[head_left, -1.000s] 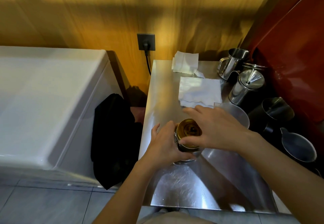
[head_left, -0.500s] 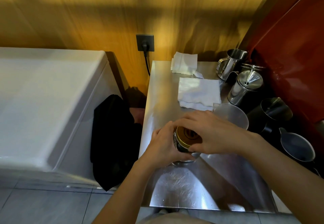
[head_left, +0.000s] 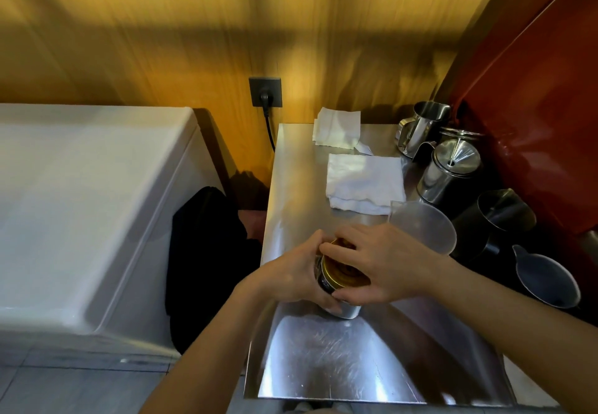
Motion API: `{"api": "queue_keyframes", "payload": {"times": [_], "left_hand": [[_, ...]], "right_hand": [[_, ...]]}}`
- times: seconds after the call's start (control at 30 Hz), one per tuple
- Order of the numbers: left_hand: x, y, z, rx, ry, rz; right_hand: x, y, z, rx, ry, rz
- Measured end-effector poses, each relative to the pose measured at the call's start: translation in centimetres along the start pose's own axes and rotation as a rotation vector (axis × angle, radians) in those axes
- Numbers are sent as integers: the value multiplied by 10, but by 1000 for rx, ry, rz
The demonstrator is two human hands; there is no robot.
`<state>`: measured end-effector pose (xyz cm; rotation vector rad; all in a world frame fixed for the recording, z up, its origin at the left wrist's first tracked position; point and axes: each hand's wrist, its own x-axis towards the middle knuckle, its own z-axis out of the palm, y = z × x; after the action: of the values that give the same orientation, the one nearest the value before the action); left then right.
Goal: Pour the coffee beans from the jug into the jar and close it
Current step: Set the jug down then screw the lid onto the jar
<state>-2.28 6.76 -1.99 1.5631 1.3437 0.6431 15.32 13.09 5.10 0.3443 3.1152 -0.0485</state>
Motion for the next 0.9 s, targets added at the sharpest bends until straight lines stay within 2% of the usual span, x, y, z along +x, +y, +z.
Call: {"api": "queue_keyframes", "payload": {"times": [0.27,0.43,0.7,0.9], "left_hand": [[-12,-3,35,34,369,-35],[-13,2,38,148,409,-47],[-15,11,46,196,482,-35],[-17,13,54,252,581,-3]], "right_hand": [[3,-2,14,-37,108,63],[2,-7,19,-35,165,150],[4,-23,21,-51,258,354],[6,-28,20,-71,279,396]]}}
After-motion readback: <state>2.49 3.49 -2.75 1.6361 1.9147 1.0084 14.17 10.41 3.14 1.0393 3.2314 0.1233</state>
